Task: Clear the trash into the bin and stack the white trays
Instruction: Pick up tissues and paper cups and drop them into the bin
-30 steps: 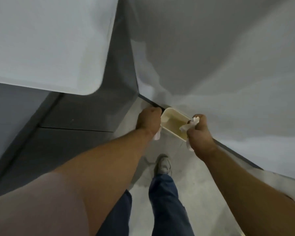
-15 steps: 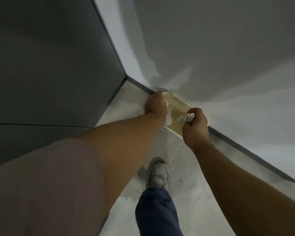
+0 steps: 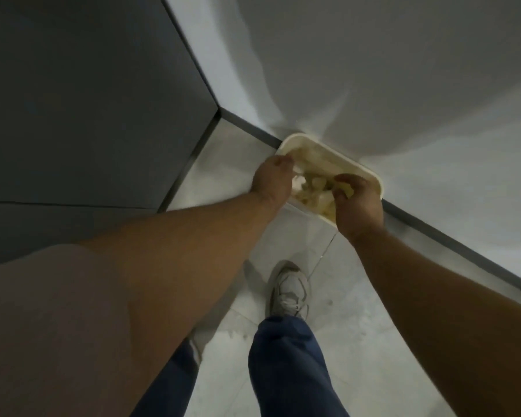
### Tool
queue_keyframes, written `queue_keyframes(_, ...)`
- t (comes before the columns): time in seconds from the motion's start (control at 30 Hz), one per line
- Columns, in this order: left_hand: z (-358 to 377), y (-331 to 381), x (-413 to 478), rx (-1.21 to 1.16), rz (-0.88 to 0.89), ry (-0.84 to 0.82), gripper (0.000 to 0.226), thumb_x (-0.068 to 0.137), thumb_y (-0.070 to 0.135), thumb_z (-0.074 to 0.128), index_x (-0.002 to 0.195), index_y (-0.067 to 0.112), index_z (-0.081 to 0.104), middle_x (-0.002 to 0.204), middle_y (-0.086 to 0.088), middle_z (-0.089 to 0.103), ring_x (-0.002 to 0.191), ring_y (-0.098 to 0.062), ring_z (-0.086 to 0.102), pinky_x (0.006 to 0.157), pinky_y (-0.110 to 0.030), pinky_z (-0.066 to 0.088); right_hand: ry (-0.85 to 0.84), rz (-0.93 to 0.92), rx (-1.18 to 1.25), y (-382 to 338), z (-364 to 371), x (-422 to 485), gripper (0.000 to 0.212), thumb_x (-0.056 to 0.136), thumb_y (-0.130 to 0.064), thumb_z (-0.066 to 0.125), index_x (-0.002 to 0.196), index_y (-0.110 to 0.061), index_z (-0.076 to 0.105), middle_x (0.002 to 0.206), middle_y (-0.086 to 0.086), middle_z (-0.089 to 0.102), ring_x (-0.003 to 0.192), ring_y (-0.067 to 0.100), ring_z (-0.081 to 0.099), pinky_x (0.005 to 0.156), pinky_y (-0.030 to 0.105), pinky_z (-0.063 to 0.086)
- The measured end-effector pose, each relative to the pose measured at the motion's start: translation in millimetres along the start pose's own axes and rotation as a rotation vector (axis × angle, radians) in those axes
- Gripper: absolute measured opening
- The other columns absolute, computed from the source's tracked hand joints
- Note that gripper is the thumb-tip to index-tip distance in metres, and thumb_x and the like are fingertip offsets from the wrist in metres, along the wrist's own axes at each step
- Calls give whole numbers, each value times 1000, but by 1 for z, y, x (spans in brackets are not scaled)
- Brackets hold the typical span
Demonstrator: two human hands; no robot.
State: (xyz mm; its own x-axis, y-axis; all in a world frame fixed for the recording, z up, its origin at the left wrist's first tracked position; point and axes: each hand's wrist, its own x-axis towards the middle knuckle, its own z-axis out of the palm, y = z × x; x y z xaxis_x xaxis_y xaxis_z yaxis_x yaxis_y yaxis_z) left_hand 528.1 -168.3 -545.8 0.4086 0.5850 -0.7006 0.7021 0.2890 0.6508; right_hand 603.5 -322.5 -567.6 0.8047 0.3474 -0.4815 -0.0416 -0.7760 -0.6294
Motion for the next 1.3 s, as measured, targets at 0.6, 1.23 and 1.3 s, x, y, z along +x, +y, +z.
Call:
queue_keyframes(0.6,-229,184,-274,148,417,241,16,96,28,63,80,25,65,75,1,68,69,-15,61,68,-33,51,-4,-375,218,-336,-168,-215,11,98,-28,60,99,-32,70,89,-21,68,84,-8,62,65,0,40)
queue_keyframes(1.23,-513,168,-534,-161,418,868,10,94,22,66,86,26,69,82,3,72,68,0,60,61,-9,42,-361,-949,165,-610,-177,-422,12,96,-23,65,90,-32,70,91,-17,73,88,-1,66,80,16,49)
queue_keyframes(1.3,-535,153,-539,-159,396,914,8,92,23,65,86,27,70,83,6,72,72,-5,63,61,-11,45,-375,-984,116,-622,-158,-434,12,96,-23,65,89,-32,70,90,-18,72,88,-2,65,78,14,46)
